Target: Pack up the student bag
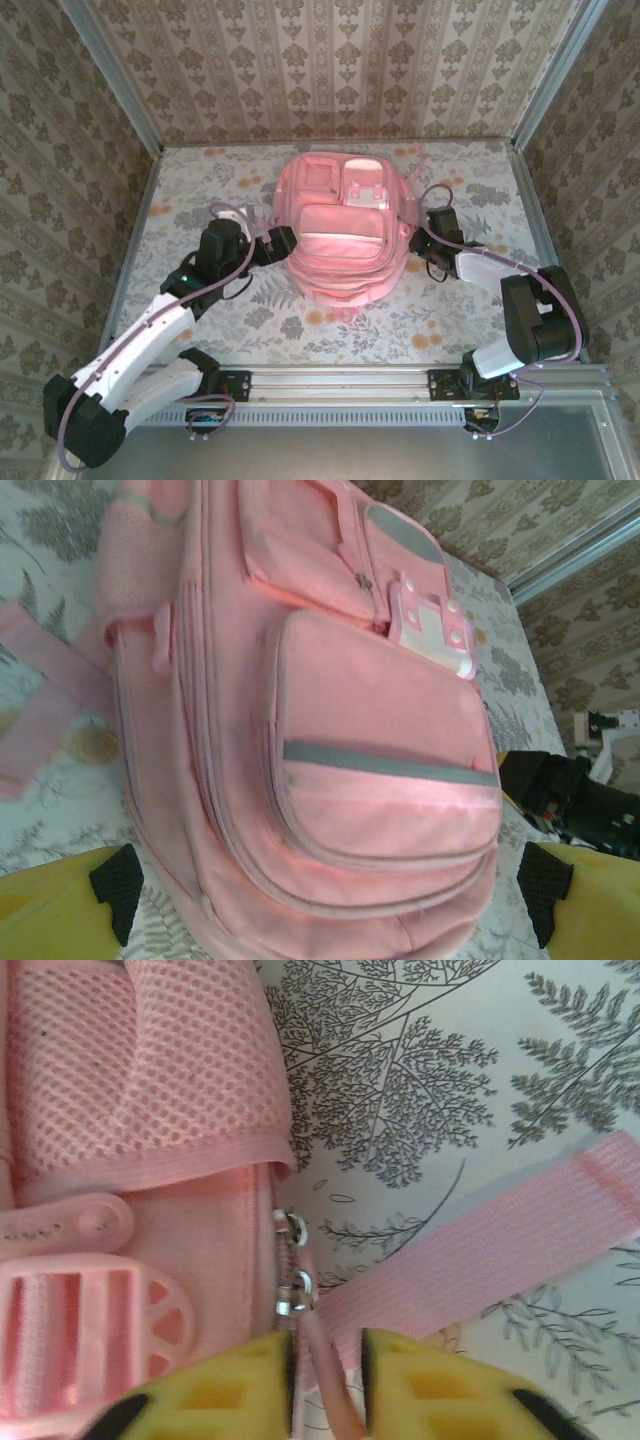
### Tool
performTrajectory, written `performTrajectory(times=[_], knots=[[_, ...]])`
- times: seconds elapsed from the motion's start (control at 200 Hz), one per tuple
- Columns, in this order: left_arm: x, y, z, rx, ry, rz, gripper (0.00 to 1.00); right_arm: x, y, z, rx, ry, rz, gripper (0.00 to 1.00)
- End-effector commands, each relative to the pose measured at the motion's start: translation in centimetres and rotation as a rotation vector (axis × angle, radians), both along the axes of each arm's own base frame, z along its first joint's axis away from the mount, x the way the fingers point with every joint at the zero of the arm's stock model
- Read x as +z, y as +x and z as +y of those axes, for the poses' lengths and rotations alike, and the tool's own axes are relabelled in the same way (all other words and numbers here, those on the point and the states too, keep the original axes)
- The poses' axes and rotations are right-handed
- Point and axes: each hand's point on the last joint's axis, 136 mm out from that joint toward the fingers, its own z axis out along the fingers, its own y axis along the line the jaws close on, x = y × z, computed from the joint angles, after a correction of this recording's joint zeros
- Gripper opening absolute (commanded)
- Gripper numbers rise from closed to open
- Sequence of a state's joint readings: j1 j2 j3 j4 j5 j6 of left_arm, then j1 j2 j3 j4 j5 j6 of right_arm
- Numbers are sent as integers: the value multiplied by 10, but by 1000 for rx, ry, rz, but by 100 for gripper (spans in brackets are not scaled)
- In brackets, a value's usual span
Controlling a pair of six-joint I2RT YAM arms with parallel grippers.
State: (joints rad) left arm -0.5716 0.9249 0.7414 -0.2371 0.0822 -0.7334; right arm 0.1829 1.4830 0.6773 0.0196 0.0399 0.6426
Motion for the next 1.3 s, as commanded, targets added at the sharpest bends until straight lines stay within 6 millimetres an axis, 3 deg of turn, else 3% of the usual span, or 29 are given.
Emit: performTrajectory(times=[0.0,0.025,0.035,0.055,0.21,0.385,0.455,0.545,0.6,0.655,0.745,0.795,0.965,1.05,1.1,1.295], knots=[[13,11,9,-9,112,-51,100,12,-5,5,27,25,-14,61],[14,15,14,10,135,-55,100,16,-5,5,29,24,-26,78],[15,17,16,21,146,-59,100,17,-5,5,30,24,-32,93],[17,21,21,43,163,-64,100,20,-6,4,34,23,-41,99],[28,45,51,170,336,-141,100,76,-11,-6,8,-47,-192,100],[41,83,53,144,482,-349,100,174,-24,-1,62,-133,-483,100],[29,97,47,101,543,-420,100,198,-24,-12,14,-185,-543,100],[1,119,89,184,641,-366,100,218,-13,-12,84,-332,-664,100],[-24,126,124,293,651,-276,100,226,-8,-12,131,-440,-748,100],[-45,130,149,337,634,-218,100,226,-6,-15,144,-518,-792,100],[-72,127,180,383,608,-143,100,206,-2,-22,178,-611,-765,100],[-81,122,186,363,616,-153,100,188,0,-30,167,-637,-723,100],[-74,105,189,363,619,-349,100,113,-10,-79,9,-601,-588,100],[-100,98,196,345,690,-292,100,78,-11,-94,0,-609,-477,100],[-106,96,206,392,725,-250,100,75,-9,-100,-21,-611,-444,100],[-99,99,195,370,676,-347,100,75,-13,-101,-52,-532,-467,100]])
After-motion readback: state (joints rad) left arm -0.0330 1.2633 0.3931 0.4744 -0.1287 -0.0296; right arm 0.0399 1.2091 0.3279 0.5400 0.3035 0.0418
